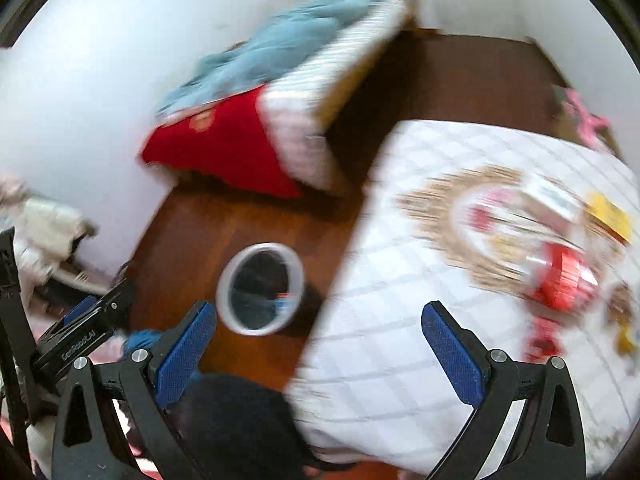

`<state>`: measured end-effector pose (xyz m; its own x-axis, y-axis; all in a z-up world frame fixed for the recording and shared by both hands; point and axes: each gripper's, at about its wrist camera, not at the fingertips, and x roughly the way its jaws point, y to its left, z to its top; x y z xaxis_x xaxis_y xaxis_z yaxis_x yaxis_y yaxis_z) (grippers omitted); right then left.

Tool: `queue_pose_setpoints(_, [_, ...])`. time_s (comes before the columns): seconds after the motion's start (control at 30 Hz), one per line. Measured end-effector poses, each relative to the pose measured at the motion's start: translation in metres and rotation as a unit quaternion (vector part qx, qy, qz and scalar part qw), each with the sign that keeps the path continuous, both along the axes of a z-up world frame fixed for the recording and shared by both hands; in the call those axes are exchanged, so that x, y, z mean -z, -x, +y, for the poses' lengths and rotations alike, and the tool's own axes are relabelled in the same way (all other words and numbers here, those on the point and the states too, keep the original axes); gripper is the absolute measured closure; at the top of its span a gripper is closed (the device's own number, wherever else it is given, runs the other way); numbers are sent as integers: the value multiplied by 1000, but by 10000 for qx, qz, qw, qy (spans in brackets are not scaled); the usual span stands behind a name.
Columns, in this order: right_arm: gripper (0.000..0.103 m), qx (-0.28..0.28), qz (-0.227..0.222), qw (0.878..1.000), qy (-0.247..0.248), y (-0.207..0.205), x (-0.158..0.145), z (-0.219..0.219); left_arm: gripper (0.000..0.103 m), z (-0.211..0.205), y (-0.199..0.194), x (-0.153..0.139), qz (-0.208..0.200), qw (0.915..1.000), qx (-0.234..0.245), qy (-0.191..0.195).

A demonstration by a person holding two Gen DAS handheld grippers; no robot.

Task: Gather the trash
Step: 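Move both tools back over the table, then grasp the red cola can with the left tool while the right tool grasps the white box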

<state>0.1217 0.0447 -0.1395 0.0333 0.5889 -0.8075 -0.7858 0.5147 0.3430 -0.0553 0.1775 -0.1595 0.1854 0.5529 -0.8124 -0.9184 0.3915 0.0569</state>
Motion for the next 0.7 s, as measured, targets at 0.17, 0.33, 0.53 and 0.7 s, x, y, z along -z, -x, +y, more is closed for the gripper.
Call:
queue_pose_setpoints(0.17, [0,1420,-71,9875,685,-106,29,-96,2,-35,-109,42,126,9947,890,508])
queue_pose_setpoints(0.33, [0,2406,-30,9623,1267,-191,69,-175,2,-79,-203,62,81,9776,1797,1089])
queue_pose_setpoints(0.53, [0,2844,298,9441,1639,-251,118,-220,3,-142,-303,63,506,9277,3625,740])
queue_pose_setpoints(0.7, [0,2524,486,9469,1930,-270,141,-220,3,-178,-345,85,1675,8325,5281,-74])
